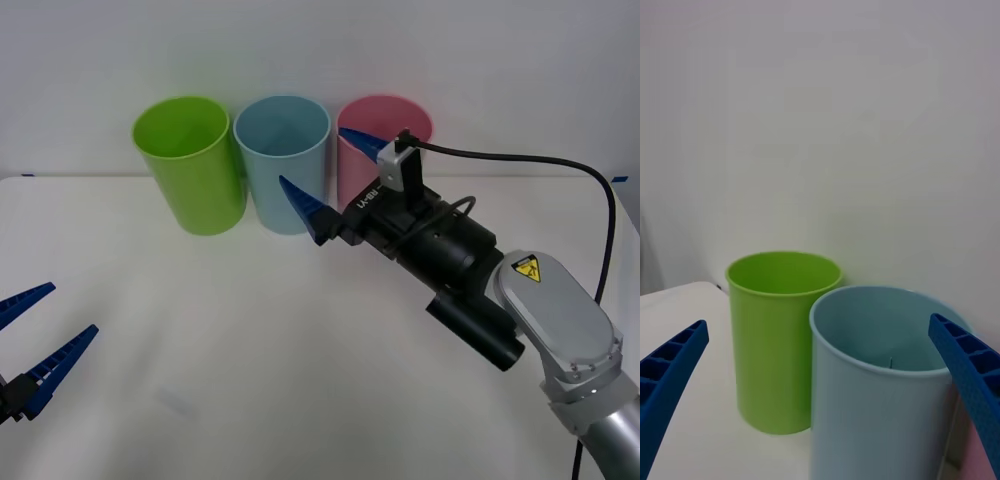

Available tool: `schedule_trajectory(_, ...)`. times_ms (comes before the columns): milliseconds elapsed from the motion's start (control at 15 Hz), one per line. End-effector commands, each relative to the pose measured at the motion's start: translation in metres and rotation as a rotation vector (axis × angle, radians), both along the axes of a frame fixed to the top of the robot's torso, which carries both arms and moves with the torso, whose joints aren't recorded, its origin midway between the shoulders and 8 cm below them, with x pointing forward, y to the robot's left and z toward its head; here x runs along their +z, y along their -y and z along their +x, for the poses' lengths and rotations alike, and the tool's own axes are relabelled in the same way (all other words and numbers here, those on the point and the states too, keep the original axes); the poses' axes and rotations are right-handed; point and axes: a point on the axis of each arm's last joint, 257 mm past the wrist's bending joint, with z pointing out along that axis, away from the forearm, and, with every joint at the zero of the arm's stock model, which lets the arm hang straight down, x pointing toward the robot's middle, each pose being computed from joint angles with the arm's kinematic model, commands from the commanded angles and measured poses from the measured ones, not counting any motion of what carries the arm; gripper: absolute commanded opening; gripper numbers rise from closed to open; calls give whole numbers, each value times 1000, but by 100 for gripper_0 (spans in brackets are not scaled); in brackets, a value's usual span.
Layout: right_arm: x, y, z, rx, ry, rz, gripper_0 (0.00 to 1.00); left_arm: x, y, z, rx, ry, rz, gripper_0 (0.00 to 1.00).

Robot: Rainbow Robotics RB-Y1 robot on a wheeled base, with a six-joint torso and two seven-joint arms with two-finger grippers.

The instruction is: Grasp the object on the table and drop it into the matching bin: aluminum can to the light blue bin, PET bottle to the pink bin.

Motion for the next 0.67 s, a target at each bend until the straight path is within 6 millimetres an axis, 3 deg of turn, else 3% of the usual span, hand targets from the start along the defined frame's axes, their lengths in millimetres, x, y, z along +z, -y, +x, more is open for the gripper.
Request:
schedule_trajectory(67, -11, 17, -27, 43, -15, -31, 100, 0, 0, 0, 0, 0, 0, 100)
schedule_trajectory(333, -30, 50, -56, 94, -34, -89, 100, 0, 0, 0, 0, 0, 0, 100)
schedule_trajectory(667, -49, 89, -73, 113, -47, -148, 100, 0, 0, 0, 0, 0, 0, 100)
